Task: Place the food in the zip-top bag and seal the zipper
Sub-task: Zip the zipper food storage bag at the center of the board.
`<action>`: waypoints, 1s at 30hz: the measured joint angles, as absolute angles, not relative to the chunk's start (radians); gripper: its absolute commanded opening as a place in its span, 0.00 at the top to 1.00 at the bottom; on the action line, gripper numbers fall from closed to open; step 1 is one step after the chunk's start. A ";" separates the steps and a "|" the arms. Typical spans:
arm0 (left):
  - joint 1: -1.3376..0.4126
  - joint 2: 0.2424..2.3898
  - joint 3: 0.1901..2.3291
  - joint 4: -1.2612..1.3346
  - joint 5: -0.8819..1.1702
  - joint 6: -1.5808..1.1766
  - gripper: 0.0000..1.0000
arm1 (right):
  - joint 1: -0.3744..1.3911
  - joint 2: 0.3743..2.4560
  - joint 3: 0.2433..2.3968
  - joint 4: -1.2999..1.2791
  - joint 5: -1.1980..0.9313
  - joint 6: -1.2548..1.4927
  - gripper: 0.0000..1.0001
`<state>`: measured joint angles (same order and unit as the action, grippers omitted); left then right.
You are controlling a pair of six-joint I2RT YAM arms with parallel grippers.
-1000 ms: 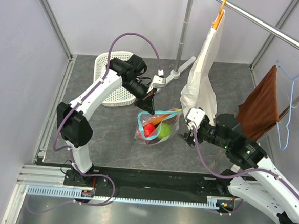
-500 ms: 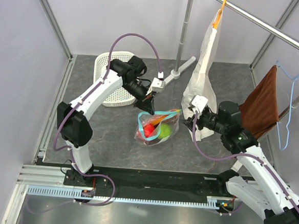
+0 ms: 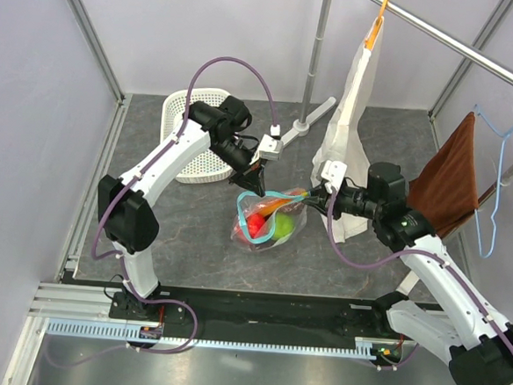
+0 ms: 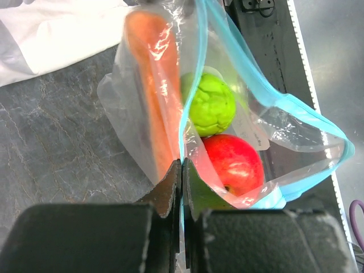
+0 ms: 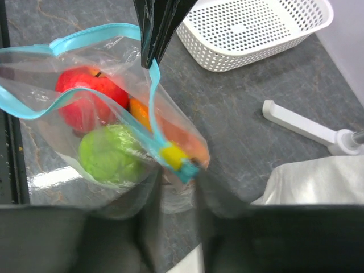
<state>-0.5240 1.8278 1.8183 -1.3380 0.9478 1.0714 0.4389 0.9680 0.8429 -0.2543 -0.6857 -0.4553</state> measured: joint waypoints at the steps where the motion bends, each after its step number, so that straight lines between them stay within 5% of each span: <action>1: -0.524 1.828 1.818 -1.338 0.948 1.075 0.98 | 0.439 0.972 0.843 -0.255 -0.689 -0.458 0.89; 2: -0.524 1.828 1.818 -1.338 0.947 1.077 0.98 | 0.438 0.974 0.844 -0.255 -0.693 -0.459 1.00; 5: -0.522 1.828 1.818 -1.338 0.948 1.081 0.92 | 0.436 0.973 0.846 -0.255 -0.698 -0.466 1.00; 12: -0.509 1.842 1.864 -1.347 0.968 1.050 0.55 | 0.436 0.950 0.847 -0.255 -0.700 -0.446 1.00; 13: -0.501 1.847 1.885 -1.351 0.974 1.031 0.41 | 0.436 0.950 0.850 -0.255 -0.700 -0.431 1.00; 14: -0.488 1.851 1.913 -1.351 0.982 1.005 0.01 | 0.436 0.949 0.857 -0.256 -0.701 -0.405 1.00; 20: -0.403 1.727 1.892 -1.188 1.038 0.776 0.00 | 0.444 0.941 0.910 -0.313 -0.705 -0.325 1.00; 28: -0.677 1.377 1.597 -0.813 0.836 0.560 0.00 | 0.446 0.945 0.986 -0.430 -0.707 -0.317 1.00; 30: -0.706 1.380 1.596 -0.755 0.780 0.525 0.12 | 0.446 0.947 0.992 -0.445 -0.707 -0.317 1.00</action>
